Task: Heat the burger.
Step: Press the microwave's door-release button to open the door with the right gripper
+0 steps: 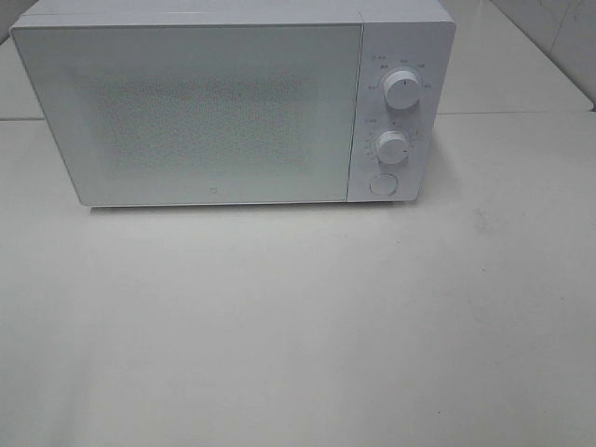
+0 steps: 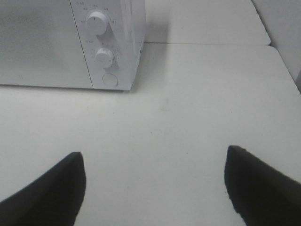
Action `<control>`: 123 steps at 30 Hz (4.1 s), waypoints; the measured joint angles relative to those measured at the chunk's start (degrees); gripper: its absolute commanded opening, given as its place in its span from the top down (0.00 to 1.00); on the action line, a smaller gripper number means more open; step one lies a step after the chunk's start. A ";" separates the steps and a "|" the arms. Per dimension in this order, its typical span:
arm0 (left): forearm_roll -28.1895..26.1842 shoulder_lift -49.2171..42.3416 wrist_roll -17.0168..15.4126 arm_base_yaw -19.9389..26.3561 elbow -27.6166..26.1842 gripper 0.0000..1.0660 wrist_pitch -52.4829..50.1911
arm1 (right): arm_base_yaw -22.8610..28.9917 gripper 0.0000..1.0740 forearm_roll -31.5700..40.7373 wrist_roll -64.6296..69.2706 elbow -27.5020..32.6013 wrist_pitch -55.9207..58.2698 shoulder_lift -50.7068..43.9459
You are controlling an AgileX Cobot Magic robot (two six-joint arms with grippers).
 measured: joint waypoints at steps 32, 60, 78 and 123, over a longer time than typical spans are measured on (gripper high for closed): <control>0.00 0.00 0.00 0.00 0.00 0.08 0.00 | 0.00 0.29 0.29 0.00 -0.46 -41.48 41.42; 0.00 0.00 0.00 0.00 0.00 0.08 0.00 | 0.00 0.31 1.09 0.00 11.46 -85.89 69.33; 0.00 0.00 0.00 0.00 0.00 0.08 0.00 | 18.45 0.31 20.91 -4.64 15.01 -119.00 91.16; 0.00 0.00 0.00 0.00 0.00 0.08 0.00 | 42.63 0.72 42.23 48.30 7.91 -124.50 100.55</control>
